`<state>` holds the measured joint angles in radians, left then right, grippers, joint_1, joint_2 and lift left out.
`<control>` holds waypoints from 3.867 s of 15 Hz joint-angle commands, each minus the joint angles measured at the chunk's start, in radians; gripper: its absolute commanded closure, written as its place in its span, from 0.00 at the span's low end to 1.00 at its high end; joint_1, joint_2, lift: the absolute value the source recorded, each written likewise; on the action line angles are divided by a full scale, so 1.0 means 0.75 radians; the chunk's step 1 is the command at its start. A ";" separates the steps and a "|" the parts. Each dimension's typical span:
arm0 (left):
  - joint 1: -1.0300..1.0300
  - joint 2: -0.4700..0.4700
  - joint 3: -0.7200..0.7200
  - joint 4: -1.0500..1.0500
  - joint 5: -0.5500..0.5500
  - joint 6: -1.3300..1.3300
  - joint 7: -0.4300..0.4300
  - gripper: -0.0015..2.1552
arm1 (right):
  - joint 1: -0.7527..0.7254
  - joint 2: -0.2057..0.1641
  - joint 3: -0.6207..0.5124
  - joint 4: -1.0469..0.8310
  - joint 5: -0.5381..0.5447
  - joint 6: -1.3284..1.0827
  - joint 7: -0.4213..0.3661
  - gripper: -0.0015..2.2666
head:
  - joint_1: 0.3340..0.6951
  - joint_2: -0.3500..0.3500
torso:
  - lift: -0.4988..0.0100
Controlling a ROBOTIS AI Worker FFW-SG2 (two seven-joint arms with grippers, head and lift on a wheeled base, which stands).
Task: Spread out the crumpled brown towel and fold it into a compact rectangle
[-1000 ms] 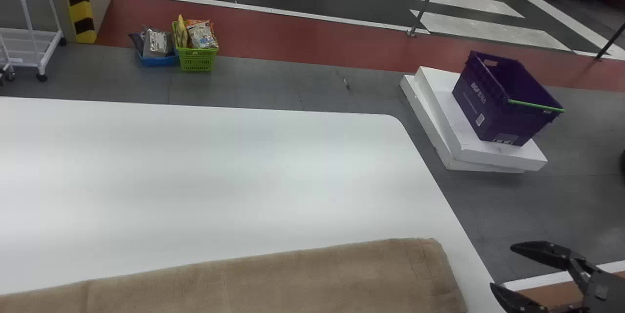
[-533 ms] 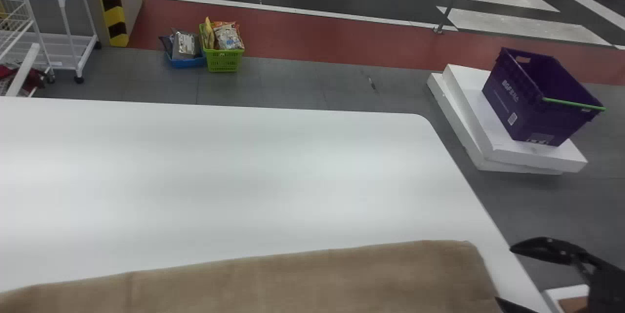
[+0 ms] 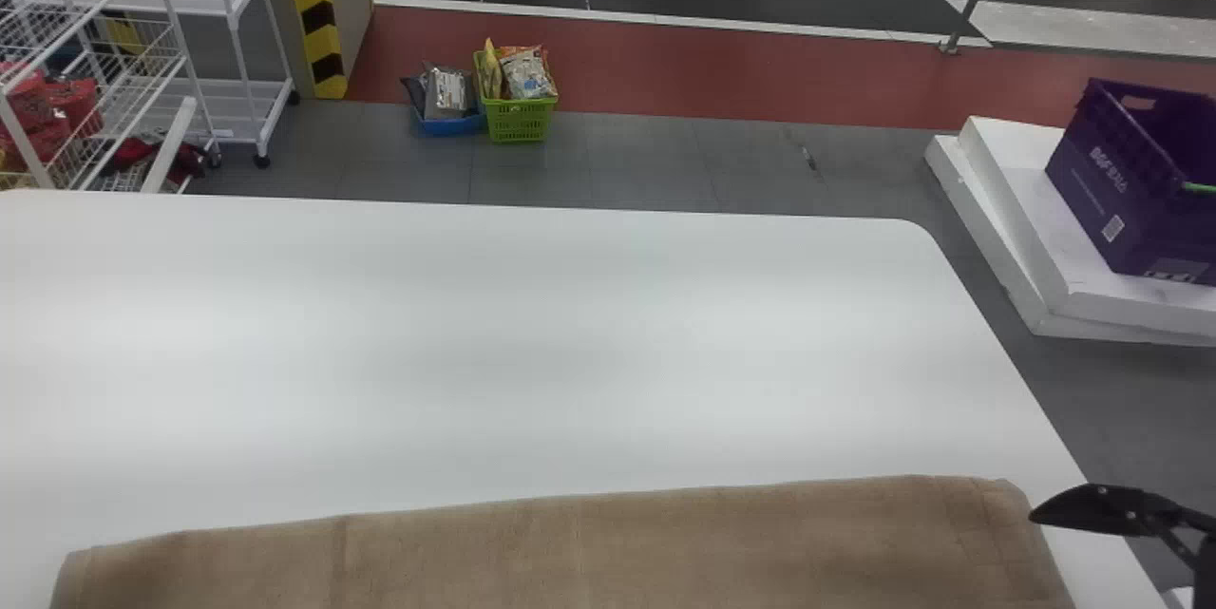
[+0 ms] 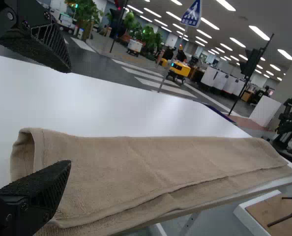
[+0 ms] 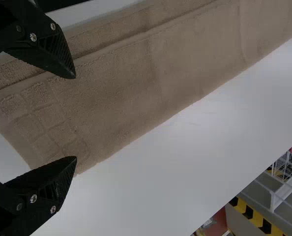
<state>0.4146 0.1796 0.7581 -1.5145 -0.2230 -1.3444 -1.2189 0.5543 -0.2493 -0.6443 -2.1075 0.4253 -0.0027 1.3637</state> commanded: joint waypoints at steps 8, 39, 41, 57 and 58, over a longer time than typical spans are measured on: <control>0.053 -0.010 0.006 0.013 0.105 -0.045 -0.242 0.18 | -0.105 0.022 0.209 -0.006 0.004 0.125 0.004 0.13 | 1.00 0.46 | 0.73; 0.024 0.039 -0.045 0.072 0.007 -0.086 -0.240 0.31 | -0.559 0.011 0.540 0.227 0.081 0.604 0.004 0.13 | 1.00 0.67 | 0.73; 0.024 0.045 -0.043 0.074 0.003 -0.086 -0.240 0.32 | -0.553 0.015 0.511 0.231 0.063 0.604 0.004 0.13 | 1.00 0.65 | 0.73; 0.022 0.076 -0.041 0.138 -0.083 -0.090 -0.234 0.33 | -0.535 0.022 0.442 0.268 -0.015 0.600 0.004 0.13 | 1.00 0.62 | 0.73; 0.016 0.080 -0.041 0.146 -0.089 -0.090 -0.226 0.33 | -0.535 0.022 0.438 0.270 -0.023 0.600 0.004 0.13 | 1.00 0.62 | 0.73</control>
<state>0.4316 0.2360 0.7272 -1.4143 -0.2850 -1.4119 -1.3914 0.1534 -0.2332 -0.3107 -1.9081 0.4166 0.4472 1.3637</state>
